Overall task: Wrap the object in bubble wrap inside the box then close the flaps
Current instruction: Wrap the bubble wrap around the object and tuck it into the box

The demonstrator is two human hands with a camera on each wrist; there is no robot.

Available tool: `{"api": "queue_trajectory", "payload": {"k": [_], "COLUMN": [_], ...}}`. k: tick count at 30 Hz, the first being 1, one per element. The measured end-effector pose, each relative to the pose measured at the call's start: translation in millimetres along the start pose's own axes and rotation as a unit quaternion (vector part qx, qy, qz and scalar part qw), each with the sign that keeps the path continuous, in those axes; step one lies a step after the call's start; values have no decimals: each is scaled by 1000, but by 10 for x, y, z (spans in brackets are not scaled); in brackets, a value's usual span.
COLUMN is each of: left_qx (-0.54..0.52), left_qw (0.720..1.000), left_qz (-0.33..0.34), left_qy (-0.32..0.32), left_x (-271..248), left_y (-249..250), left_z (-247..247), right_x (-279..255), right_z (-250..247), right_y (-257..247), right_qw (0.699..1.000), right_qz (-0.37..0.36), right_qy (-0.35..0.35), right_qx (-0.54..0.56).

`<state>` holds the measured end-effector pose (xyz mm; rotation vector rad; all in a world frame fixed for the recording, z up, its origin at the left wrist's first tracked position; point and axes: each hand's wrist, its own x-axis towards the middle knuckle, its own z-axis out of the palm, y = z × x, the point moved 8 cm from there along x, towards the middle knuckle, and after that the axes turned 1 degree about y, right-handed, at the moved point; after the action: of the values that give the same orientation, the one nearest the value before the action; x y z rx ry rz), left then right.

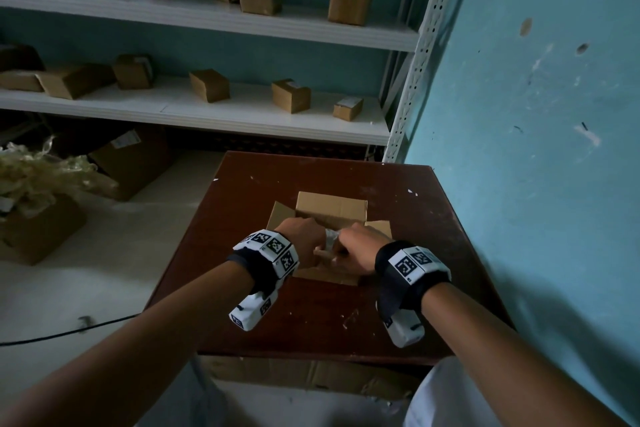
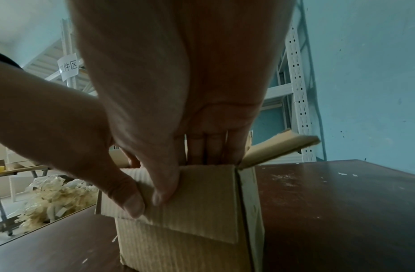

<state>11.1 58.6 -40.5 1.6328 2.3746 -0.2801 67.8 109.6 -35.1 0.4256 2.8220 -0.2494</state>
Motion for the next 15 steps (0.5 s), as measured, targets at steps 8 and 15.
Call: {"api": "queue_trajectory", "payload": {"k": [8,15], "left_qx": [-15,-62], "left_qw": [999,996], "left_qz": [1,-2], "left_qy": [35,57], "left_x": [-92,-176], "left_y": [44,10], "left_z": [72,-17], "right_x": [-108,-288], "right_z": [32,-79], "right_y": [-73,-95], "right_qw": [999,994], "right_qz": [34,32], "right_qy": [-7,98], "right_qx": [-12,24]}}
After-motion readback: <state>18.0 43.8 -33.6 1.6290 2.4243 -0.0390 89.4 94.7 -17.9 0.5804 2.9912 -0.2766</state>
